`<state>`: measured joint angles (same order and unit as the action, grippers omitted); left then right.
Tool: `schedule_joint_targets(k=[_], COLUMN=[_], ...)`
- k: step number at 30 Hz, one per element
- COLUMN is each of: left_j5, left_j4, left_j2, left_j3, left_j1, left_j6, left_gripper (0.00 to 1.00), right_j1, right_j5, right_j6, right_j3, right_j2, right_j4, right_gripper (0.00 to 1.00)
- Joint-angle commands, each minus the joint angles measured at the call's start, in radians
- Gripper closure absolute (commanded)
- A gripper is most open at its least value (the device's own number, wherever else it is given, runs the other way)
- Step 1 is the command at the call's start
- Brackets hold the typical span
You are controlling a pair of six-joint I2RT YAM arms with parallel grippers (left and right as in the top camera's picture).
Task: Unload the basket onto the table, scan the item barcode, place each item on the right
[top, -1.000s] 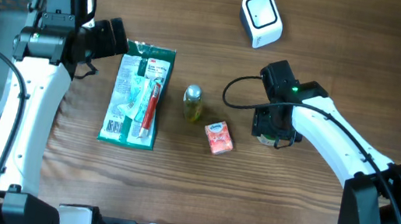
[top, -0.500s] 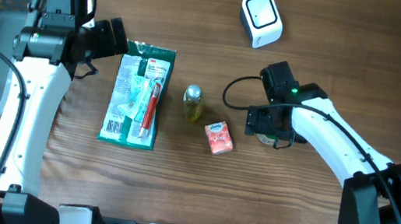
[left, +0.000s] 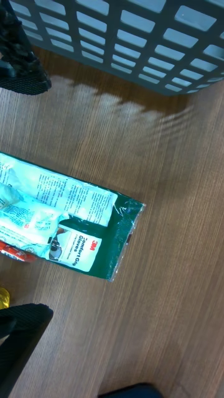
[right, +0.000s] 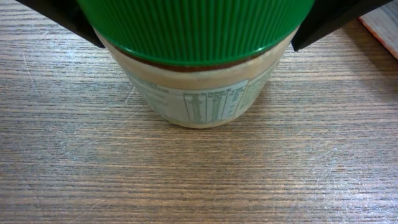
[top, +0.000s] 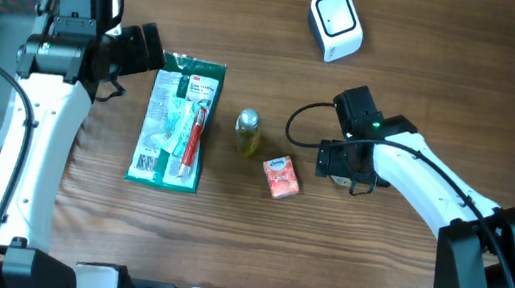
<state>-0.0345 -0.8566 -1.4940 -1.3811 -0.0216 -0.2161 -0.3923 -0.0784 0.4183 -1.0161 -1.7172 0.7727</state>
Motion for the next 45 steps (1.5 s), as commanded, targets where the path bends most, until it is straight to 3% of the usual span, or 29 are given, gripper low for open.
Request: schedule_joint_targets(k=[1,19,25,32,37,45], left_j5=[0.008,0.008,0.008,0.008,0.008,0.008], left_j4=[0.003,0.003,0.003,0.003,0.003,0.003], left_j2=[0.007,0.007,0.007,0.007,0.007,0.007], left_j3=[-0.014,-0.014,-0.014,-0.014,-0.014,-0.014], left_j1=[-0.004,-0.004,-0.004,-0.004,-0.004,-0.004], left_j6=[-0.009,-0.009,-0.009,-0.009,-0.009,-0.009], left_gripper=[0.0,0.0,0.0,0.0,0.0,0.0], right_j1=[-0.003,0.006,0.007,0.04,0.066,0.068], right_j5=[0.006,-0.008,-0.003,0.077,0.249,0.7], right_j6=[0.003,0.003,0.012,0.009,0.0,0.002], right_j3=[-0.027,-0.026,-0.026,-0.116,-0.192,-0.193], right_j2=[-0.013,-0.013,-0.013,0.003,0.008,0.008], right_j4=[0.001,-0.039,-0.024,0.071,0.163,0.282], right_gripper=[0.07,0.08,0.28,0.38,0.42,0.51])
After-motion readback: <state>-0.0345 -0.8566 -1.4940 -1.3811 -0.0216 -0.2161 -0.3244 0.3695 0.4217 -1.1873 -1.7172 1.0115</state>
